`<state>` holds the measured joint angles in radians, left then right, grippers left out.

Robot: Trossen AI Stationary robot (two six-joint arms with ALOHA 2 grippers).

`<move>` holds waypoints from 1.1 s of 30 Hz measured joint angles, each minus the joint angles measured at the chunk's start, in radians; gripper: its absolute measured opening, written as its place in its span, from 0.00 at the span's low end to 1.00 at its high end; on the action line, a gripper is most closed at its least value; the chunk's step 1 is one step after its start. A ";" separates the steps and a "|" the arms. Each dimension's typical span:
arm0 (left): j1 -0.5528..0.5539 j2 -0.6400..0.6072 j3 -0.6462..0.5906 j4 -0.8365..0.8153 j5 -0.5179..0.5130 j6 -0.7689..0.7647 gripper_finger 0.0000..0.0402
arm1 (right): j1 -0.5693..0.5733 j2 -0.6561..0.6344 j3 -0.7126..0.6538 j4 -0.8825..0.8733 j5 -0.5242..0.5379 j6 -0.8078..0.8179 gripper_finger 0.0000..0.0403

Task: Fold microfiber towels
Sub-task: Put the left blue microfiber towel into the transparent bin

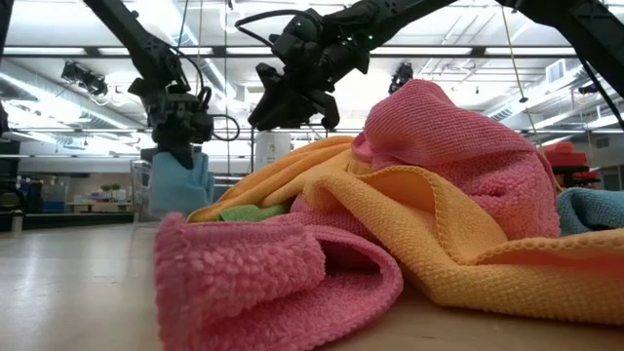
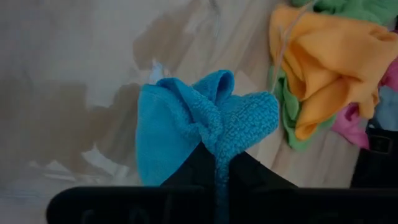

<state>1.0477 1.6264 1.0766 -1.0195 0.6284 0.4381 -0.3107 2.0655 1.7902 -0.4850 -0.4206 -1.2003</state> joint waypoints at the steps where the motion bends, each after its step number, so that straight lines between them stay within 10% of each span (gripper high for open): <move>1: -0.009 0.000 -0.005 -0.003 -0.005 -0.007 0.04 | 0.000 0.000 0.000 0.000 0.000 0.000 0.30; 14: -0.076 0.000 -0.017 0.063 -0.297 -0.034 0.09 | 0.002 0.000 0.000 0.000 -0.001 0.004 0.30; 26: -0.161 0.000 -0.017 0.103 -0.552 -0.034 0.49 | 0.002 0.000 0.000 -0.007 -0.001 0.007 0.30; 33: -0.205 0.000 -0.017 0.111 -0.704 -0.024 0.51 | 0.002 0.000 0.000 -0.016 -0.001 0.013 0.30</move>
<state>0.8429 1.6268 1.0599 -0.9082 -0.0758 0.4144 -0.3088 2.0655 1.7905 -0.5011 -0.4213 -1.1868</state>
